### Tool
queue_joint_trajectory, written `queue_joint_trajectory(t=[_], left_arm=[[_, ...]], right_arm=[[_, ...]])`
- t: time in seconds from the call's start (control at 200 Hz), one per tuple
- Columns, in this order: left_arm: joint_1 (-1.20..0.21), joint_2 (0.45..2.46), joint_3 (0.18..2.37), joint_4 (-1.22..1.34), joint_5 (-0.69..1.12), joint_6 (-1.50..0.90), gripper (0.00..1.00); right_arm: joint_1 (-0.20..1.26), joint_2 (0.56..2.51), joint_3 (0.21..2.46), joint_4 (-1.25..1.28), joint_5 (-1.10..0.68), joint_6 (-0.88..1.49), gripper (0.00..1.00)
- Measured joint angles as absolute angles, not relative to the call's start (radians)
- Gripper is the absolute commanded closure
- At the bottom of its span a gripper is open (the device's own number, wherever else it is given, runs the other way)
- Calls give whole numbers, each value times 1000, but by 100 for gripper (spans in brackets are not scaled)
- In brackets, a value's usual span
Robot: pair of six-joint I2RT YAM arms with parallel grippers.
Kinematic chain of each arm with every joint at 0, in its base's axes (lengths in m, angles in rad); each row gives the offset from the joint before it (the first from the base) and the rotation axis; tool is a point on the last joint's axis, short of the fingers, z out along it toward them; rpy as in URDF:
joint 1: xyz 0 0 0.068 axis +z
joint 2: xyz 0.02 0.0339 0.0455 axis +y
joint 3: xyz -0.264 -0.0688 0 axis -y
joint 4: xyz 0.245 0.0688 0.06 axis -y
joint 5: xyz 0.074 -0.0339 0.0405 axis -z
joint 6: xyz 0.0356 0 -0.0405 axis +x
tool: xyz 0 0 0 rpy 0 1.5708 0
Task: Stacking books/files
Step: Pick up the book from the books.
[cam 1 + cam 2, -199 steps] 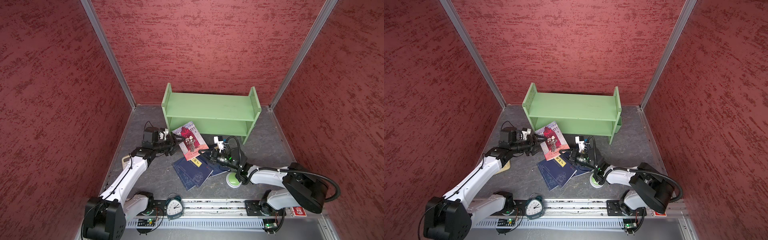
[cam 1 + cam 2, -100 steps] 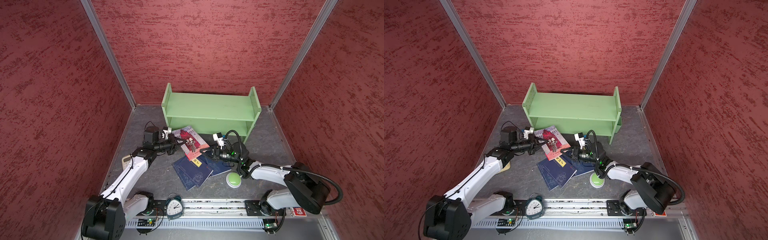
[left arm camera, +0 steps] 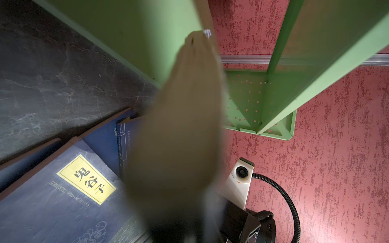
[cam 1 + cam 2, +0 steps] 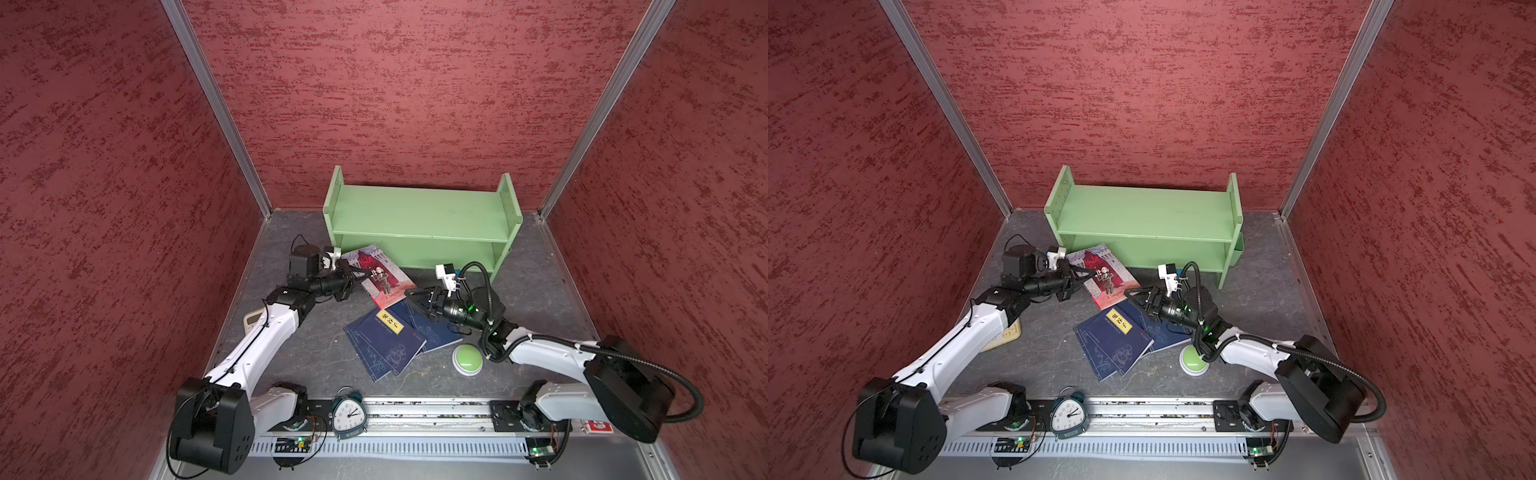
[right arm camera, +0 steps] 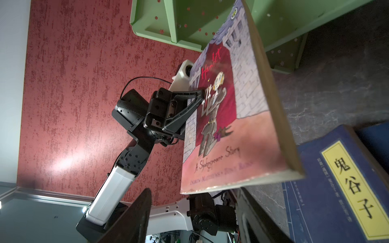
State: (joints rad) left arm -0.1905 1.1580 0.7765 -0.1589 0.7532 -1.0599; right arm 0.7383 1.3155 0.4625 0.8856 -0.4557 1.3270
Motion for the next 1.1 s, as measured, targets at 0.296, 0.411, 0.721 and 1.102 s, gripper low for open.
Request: queue_joint_trajectory(t=[0.296, 0.411, 0.721, 1.102], left_arm=[[-189, 1192, 793, -156, 712, -1060, 100], [-184, 1193, 799, -145, 704, -1062, 100], [-179, 1193, 799, -133, 685, -1069, 100], [-176, 1193, 785, -118, 671, -1088, 100]], right_arm=[[793, 1402, 462, 945, -370, 1406, 33], [818, 1444, 462, 971, -346, 1433, 33], [835, 1514, 502, 1021, -299, 1462, 36], [838, 1644, 571, 1142, -287, 1493, 72]])
